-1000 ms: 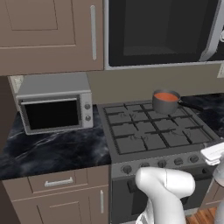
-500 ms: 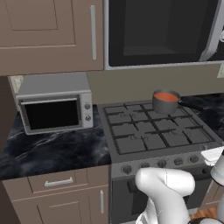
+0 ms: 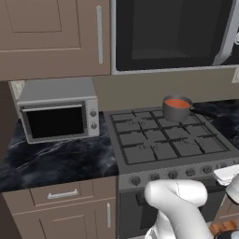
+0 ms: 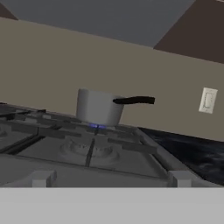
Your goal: Wait until the marinara sauce is simmered to a deep red color and then turn off the stove.
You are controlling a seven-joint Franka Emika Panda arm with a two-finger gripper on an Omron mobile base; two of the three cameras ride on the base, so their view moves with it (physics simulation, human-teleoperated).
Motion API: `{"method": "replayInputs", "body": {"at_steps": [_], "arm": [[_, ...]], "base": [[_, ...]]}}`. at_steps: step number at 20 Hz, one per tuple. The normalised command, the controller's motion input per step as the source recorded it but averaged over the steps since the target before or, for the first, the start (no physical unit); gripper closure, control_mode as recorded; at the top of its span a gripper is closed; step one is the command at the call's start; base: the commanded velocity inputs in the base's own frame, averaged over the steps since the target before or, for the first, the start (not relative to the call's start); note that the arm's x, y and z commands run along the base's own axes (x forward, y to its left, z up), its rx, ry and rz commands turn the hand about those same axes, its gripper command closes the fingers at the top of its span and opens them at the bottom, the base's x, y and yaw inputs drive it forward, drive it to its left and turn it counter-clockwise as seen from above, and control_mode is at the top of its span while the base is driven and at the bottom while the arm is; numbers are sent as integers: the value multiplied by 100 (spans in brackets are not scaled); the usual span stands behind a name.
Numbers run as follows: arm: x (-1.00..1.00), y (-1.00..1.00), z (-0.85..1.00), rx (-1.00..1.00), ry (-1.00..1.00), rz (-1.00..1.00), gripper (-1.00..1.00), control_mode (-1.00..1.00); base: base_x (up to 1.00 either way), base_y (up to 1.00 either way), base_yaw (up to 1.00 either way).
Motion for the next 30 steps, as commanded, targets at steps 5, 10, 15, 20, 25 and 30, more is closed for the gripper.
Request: {"method": "replayInputs", "body": {"at_steps": [5, 10, 15, 20, 25, 30], "arm": [[0, 0, -31, 0, 0, 0, -100, -100], [0, 0, -31, 0, 0, 0, -100, -100], [0, 0, -35, 0, 0, 0, -100, -100], [0, 0, -29, 0, 0, 0, -100, -100], [0, 0, -23, 0, 0, 0, -100, -100], [3, 0, -3, 0, 0, 0, -100, -100]], "base": [[0, 0, 0], [0, 0, 0], [0, 0, 0], [0, 0, 0], [0, 0, 0], [0, 0, 0]]}}
